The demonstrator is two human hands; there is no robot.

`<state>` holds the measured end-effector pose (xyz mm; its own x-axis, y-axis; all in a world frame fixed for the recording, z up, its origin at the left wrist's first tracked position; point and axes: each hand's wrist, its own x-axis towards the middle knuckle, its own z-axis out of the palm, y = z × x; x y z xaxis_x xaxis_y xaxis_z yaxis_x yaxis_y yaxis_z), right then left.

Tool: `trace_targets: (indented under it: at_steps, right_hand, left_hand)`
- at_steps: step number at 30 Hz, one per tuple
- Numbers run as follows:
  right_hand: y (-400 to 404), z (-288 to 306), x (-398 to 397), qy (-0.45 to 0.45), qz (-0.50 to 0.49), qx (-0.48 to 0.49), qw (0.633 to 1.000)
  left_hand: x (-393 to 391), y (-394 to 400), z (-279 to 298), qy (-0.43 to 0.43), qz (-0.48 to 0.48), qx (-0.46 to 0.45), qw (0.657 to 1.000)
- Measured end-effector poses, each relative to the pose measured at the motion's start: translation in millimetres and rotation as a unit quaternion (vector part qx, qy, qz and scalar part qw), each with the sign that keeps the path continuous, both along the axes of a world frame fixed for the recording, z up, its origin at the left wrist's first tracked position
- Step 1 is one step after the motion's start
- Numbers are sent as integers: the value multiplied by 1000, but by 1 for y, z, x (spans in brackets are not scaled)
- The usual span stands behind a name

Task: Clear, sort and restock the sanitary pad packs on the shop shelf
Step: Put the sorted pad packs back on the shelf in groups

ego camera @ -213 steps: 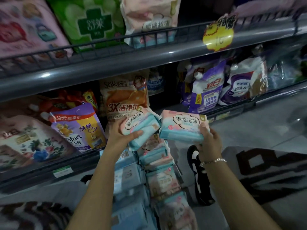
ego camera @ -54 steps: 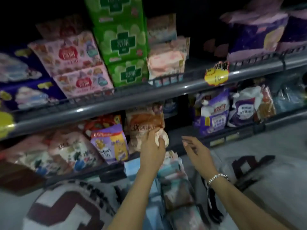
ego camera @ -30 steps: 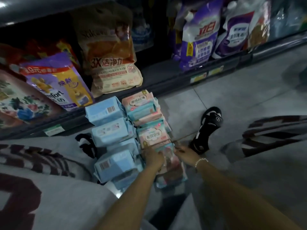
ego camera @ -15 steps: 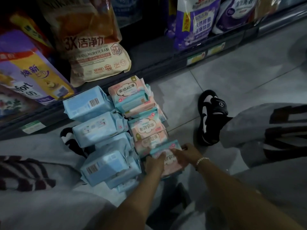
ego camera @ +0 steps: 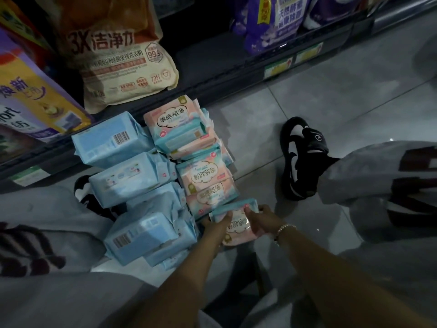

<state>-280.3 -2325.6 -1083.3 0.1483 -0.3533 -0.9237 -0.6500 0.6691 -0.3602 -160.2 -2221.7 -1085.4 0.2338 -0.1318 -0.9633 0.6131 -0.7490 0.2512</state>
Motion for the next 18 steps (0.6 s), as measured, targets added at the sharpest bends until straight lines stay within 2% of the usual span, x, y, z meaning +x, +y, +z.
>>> trace_targets:
  at_steps: [4,7,12,18]
  right_hand:
    - [-20,14,3,-22,-16,-30,999]
    - [-37,40,11,-54,-42,-41,997]
    - [-67,123,31,-132,-21,-158,978]
    - [-97,223,52,-191,117,-230,947]
  left_hand:
    - [0,-19,34,-25,23,-35,999]
    - [4,-36,50,-24,70,-101,992]
    - [27,-63,100,-27,83,-235,968]
    - [72,-85,171,-41,21,-357,933]
